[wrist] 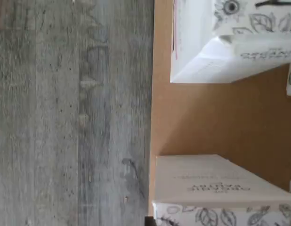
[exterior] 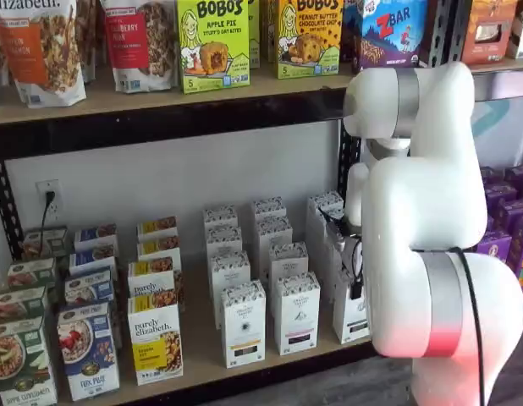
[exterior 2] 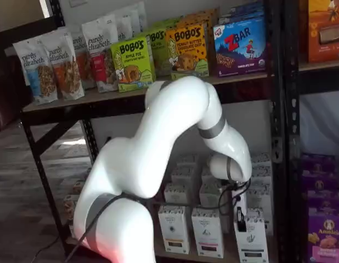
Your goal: Pick up the white box with a green strip in the middle, on the bottom shelf, the sixth box from the left
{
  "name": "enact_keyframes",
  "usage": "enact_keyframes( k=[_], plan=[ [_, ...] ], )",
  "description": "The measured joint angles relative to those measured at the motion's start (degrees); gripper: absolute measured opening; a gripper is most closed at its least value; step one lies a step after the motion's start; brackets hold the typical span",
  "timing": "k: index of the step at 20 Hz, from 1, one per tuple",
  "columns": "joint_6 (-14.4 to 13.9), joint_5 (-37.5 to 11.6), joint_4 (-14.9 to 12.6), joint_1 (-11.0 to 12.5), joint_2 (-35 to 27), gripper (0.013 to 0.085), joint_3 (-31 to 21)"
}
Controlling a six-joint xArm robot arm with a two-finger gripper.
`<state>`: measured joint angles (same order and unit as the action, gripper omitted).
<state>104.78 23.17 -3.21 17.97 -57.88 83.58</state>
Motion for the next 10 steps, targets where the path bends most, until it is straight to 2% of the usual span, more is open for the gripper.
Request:
enact_keyframes(
  k=[3, 6, 10],
  plan=[
    [-3.16, -2.50, -3.63, 0.20, 2.00, 0.0530, -3.90],
    [-8.78, -5.02, -9.99, 0.60, 4.20, 0.0530, -8.38],
    [-16.61, -8.87, -18.69, 1.40, 9.06, 0.0530, -17.32]
  ],
)
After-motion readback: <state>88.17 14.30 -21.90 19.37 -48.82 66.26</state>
